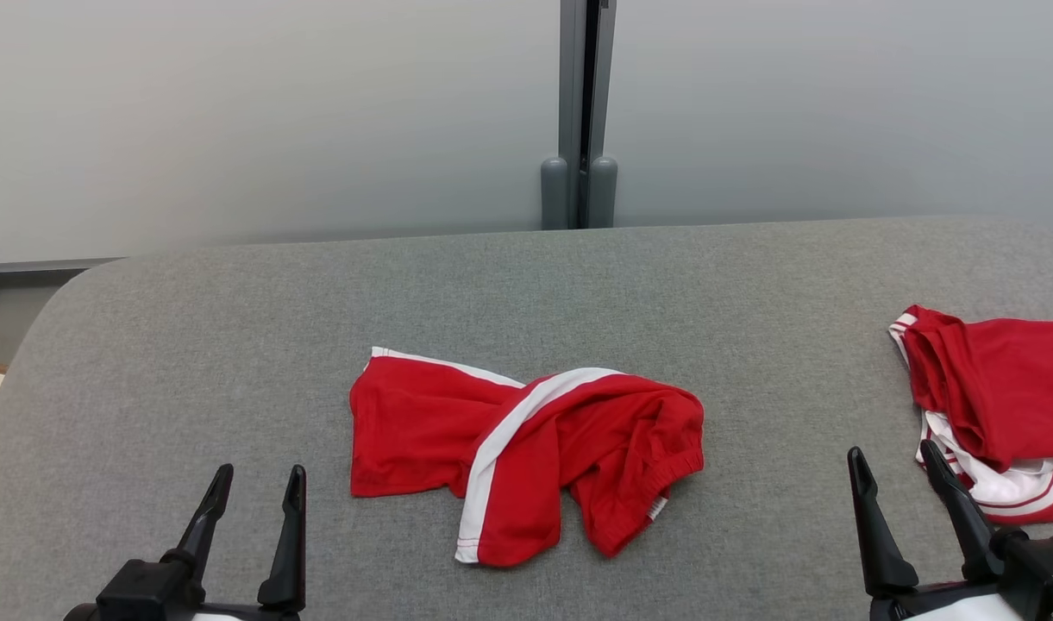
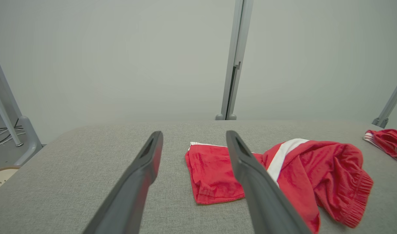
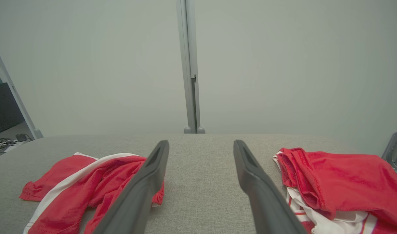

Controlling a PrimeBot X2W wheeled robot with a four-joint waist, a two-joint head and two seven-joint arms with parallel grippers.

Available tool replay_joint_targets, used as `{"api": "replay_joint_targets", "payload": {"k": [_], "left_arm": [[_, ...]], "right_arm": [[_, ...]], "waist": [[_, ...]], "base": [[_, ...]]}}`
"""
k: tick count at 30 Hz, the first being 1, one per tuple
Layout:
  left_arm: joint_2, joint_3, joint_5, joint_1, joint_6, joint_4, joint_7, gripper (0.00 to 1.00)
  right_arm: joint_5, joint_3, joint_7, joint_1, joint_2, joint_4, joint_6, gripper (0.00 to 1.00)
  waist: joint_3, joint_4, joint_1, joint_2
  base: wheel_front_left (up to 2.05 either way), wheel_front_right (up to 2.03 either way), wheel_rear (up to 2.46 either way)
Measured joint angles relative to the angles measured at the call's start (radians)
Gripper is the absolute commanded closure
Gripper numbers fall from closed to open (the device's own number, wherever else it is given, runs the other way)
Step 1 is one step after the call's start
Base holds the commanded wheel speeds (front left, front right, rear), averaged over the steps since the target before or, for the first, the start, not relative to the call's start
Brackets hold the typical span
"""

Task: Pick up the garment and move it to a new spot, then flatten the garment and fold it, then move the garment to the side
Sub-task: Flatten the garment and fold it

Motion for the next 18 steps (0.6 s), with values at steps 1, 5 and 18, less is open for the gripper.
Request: {"api": "replay_joint_targets", "payload": {"k": [1,5,18], "left_arm": [[0.000,0.000,-0.001,0.000,0.000,0.000,-0.001,0.00],[0.003,-0.001,-0.003,0.000,0.000,0.002,-0.005,0.00],[-0.001,-0.024,-0.004,-0.065,-0.011,0.004,-0.022,0.00]], "right_arm": [[0.000,0.000,0.000,0.000,0.000,0.000,0.000,0.00],[0.000,-0.002,0.000,0.000,0.001,0.000,0.000,0.00],[0.054,-0.024,0.004,-0.035,-0.002,0.051,0.000,0.00]], "waist": [[0.001,0.001,0.0000,0.0000],[0.003,0.004,0.0000,0.0000],[0.063,0.035,0.0000,0.0000]], "base": [[0.00,0.00,0.00],[0.00,0.00,0.00],[0.00,0.00,0.00]]}}
